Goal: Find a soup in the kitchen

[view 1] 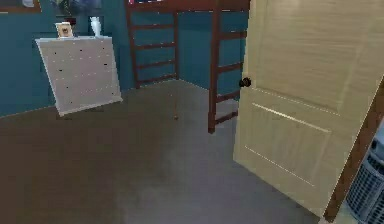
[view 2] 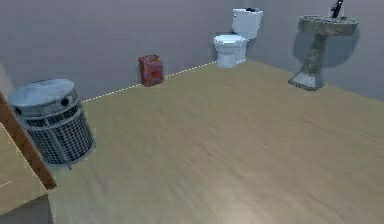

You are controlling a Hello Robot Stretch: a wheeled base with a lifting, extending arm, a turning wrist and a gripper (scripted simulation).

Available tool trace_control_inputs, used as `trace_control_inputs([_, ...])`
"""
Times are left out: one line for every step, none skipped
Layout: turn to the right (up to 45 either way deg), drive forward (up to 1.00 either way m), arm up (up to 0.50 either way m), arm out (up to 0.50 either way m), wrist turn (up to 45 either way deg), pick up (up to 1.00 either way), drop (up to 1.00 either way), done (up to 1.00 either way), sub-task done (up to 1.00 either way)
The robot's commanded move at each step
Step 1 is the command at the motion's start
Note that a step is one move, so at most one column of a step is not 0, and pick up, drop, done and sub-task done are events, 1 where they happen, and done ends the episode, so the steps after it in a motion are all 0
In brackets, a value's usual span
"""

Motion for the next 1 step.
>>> trace_control_inputs([45.0,0.00,0.00,0.00,0.0,0.00,0.00,0.00,0.00])
